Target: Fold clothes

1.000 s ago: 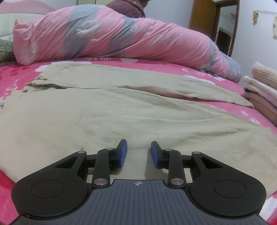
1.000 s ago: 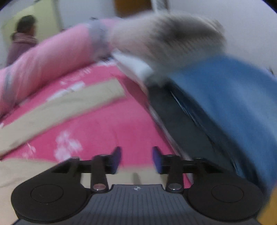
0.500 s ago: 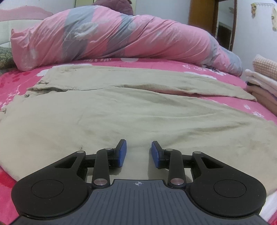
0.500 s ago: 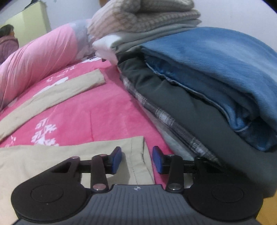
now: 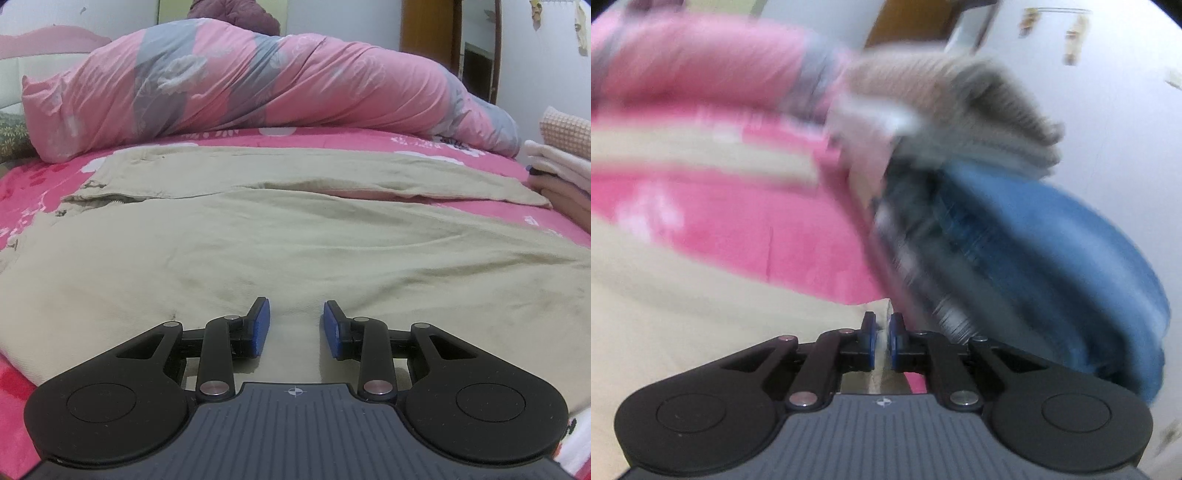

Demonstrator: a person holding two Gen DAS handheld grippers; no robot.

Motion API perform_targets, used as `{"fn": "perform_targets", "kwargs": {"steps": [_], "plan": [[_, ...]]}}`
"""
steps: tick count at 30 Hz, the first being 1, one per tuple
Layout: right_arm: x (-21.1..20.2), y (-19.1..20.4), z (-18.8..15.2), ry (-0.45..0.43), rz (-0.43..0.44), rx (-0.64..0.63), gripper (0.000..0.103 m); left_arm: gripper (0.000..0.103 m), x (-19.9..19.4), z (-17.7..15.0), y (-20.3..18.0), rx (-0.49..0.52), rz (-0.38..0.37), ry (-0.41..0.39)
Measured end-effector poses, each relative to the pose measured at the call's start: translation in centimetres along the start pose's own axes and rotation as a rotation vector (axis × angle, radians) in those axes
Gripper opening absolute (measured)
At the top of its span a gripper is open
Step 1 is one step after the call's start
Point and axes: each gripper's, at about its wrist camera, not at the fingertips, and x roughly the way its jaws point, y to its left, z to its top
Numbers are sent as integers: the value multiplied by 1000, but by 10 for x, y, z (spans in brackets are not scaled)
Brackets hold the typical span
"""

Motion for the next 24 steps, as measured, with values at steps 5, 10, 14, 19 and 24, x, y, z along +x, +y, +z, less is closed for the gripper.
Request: {"fn": "perform_targets", "kwargs": {"steps": [5,10,14,19,24], "plan": [[3,1,-6,-3,-95,-34,3,32,0,-1,1,-3,-6,-6],[-76,20,19,-226,43,-28,5,32,1,-1,3,-11,-14,-7],[-107,73,20,-276,304,-201,5,33,0,0,4,-11,-18,-2],[-76,50,-14,-140,228,-179,5,34,-1,1,6,-15,-26,6],[-45,-50,-45,32,-60,75,0,35,-1,0,7,-28,-34,-2]]}}
